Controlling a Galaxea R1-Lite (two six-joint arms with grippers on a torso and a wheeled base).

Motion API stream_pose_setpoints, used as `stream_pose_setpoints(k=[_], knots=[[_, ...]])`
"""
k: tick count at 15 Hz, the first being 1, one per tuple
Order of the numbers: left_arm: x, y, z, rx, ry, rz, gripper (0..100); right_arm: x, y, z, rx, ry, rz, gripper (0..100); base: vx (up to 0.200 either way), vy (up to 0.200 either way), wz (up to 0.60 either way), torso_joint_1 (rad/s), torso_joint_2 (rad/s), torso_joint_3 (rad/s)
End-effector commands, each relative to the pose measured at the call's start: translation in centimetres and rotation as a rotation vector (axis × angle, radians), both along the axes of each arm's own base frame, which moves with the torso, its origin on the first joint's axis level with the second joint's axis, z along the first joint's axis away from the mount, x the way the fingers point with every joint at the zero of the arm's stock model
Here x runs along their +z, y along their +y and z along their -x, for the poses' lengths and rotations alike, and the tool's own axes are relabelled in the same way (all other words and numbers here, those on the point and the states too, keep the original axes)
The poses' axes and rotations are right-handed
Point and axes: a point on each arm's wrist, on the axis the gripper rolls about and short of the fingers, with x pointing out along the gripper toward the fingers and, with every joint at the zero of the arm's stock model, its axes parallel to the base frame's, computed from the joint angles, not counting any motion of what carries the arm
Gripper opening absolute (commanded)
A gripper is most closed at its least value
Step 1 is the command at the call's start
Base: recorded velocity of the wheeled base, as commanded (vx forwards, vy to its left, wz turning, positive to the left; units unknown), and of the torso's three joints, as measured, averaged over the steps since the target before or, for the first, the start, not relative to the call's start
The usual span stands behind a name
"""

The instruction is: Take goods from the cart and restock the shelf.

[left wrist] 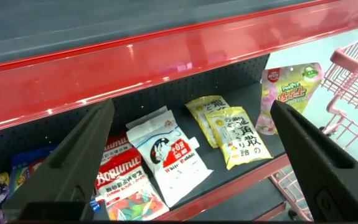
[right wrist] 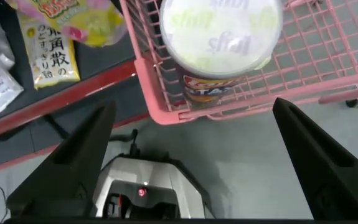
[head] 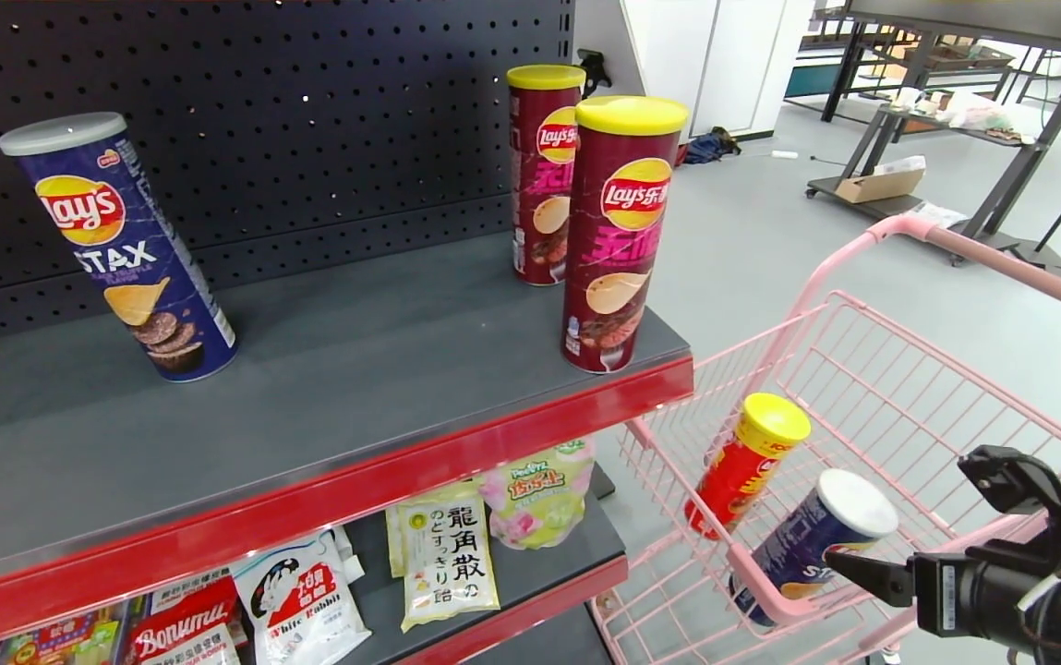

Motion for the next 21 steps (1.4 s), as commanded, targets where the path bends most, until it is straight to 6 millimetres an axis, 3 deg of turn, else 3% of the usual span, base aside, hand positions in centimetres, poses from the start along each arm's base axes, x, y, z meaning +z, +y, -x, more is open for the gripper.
stream_pose_setpoints(k=[1, 7, 21], knots=[[0.0, 0.0, 0.0, 0.0, 0.001, 0.0, 100, -1.0, 0.3, -1.1, 0.005, 0.063, 0.012, 100, 0.0, 0.0, 0.0, 0.0, 0.0, 0.0], [0.0, 0.0, 0.0, 0.0, 0.001, 0.001, 100, -2.2, 0.6, -4.0, -0.013, 0.093, 0.028, 100, 0.0, 0.0, 0.0, 0.0, 0.0, 0.0], [0.0, 0.0, 0.0, 0.0, 0.001, 0.0, 100, -2.9, 1.0, -7.0, -0.025, 0.098, 0.051, 100, 0.0, 0.0, 0.0, 0.0, 0.0, 0.0]])
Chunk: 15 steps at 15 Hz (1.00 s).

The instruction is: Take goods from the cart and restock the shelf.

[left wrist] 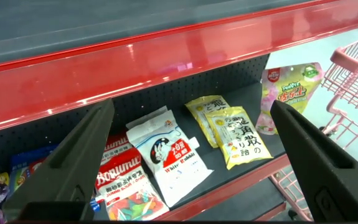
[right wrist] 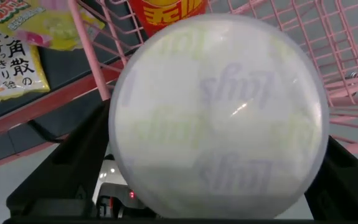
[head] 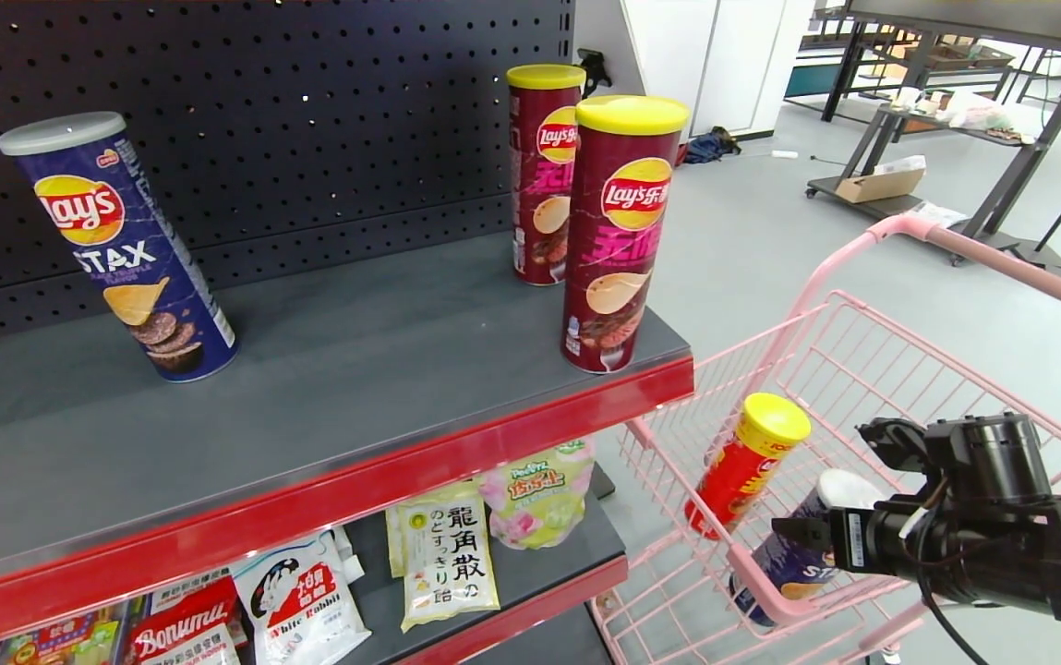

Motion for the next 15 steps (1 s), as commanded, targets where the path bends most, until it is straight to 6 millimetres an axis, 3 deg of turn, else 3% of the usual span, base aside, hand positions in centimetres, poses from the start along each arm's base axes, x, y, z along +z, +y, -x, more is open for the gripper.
stream_pose_setpoints(k=[1, 8, 9, 15], knots=[[0.0, 0.0, -0.01, 0.0, 0.001, 0.0, 100, -0.18, 0.04, -0.1, 0.002, 0.008, 0.001, 100, 0.0, 0.0, 0.0, 0.0, 0.0, 0.0], [0.0, 0.0, -0.01, 0.0, 0.001, 0.0, 100, -0.39, 0.1, -0.46, 0.0, 0.013, 0.004, 100, 0.0, 0.0, 0.0, 0.0, 0.0, 0.0], [0.0, 0.0, -0.01, 0.0, 0.001, 0.0, 100, -0.54, 0.07, -0.54, -0.002, 0.019, 0.005, 0, 0.0, 0.0, 0.0, 0.0, 0.0, 0.0], [0.0, 0.0, -0.01, 0.0, 0.001, 0.0, 100, -0.57, 0.13, 0.02, -0.002, 0.024, 0.015, 0, 0.0, 0.0, 0.0, 0.0, 0.0, 0.0]])
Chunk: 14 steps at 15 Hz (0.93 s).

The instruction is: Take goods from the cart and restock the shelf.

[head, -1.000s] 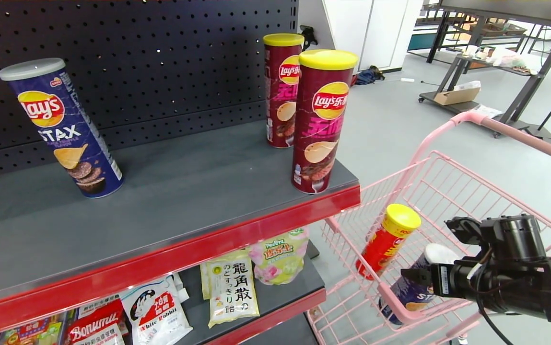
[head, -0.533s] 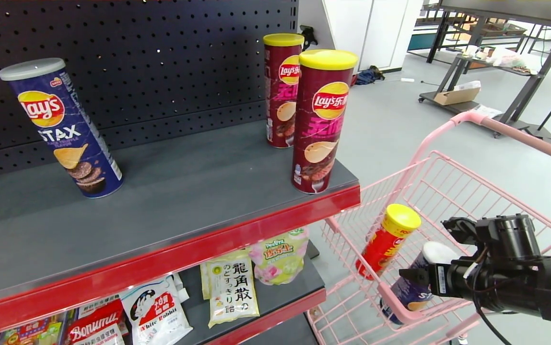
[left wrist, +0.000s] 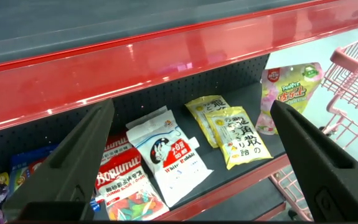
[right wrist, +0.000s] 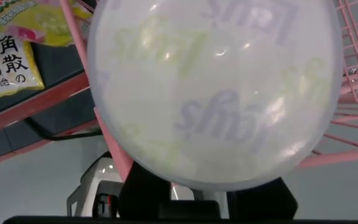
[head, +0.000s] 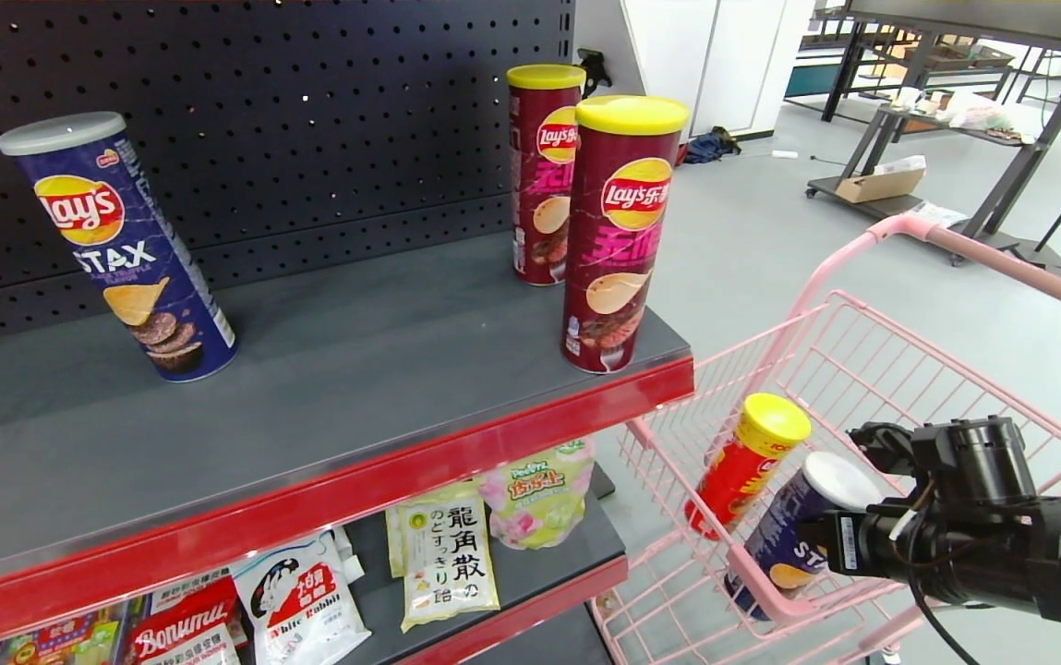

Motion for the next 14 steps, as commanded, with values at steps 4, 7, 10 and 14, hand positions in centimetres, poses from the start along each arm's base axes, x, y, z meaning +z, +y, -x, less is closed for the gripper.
stream_pose_setpoints(k=[4, 7, 10, 14], knots=[[0.0, 0.0, 0.0, 0.0, 0.001, 0.0, 100, 2.3, 0.2, 3.0, 0.003, -0.094, 0.014, 0, 0.0, 0.0, 0.0, 0.0, 0.0, 0.0], [0.0, 0.0, 0.0, 0.0, 0.001, 0.0, 100, 3.6, 0.1, 6.3, 0.026, -0.166, 0.012, 0, 0.0, 0.0, 0.0, 0.0, 0.0, 0.0], [0.0, 0.0, 0.0, 0.0, 0.001, 0.0, 100, 4.6, -0.5, 8.8, 0.026, -0.247, 0.002, 0, 0.0, 0.0, 0.0, 0.0, 0.0, 0.0], [0.0, 0.0, 0.0, 0.0, 0.001, -0.002, 100, 7.2, -0.7, 10.4, 0.042, -0.426, -0.004, 0, 0.0, 0.0, 0.0, 0.0, 0.0, 0.0]])
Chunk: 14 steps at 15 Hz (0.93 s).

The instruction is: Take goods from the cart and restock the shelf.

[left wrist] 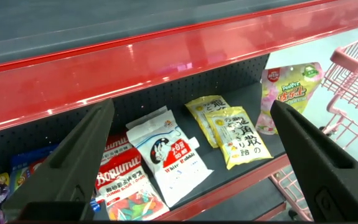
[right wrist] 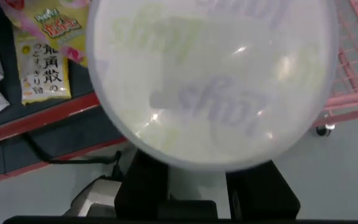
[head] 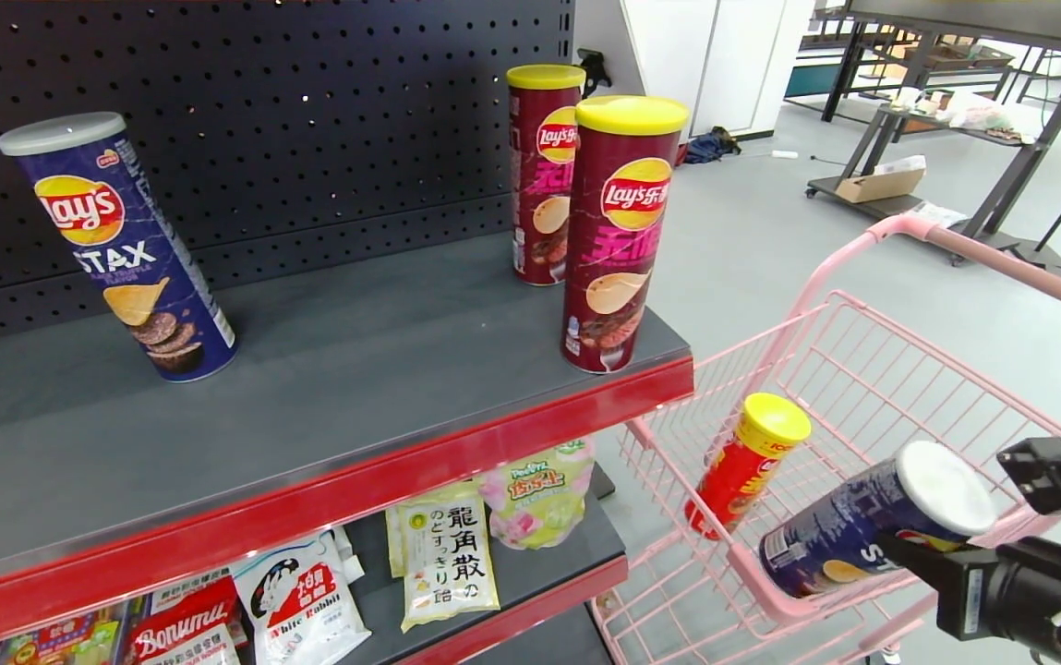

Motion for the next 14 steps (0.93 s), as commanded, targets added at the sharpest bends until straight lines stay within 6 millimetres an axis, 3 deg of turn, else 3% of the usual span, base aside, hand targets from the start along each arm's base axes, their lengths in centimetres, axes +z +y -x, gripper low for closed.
stream_pose_setpoints(k=[1, 7, 14], knots=[[0.0, 0.0, 0.0, 0.001, 0.001, 0.0, 100, 1.9, -0.2, 1.3, 0.009, -0.129, -0.023, 0, 0.0, 0.0, 0.0, 0.0, 0.0, 0.0], [0.0, 0.0, 0.0, 0.001, 0.001, 0.0, 100, 2.9, -0.3, 0.9, -0.005, -0.175, -0.022, 0, 0.0, 0.0, 0.0, 0.0, 0.0, 0.0], [0.0, 0.0, 0.0, 0.001, 0.001, 0.002, 100, 2.5, -1.3, -2.4, -0.114, -0.103, -0.008, 0, 0.0, 0.0, 0.0, 0.0, 0.0, 0.0]])
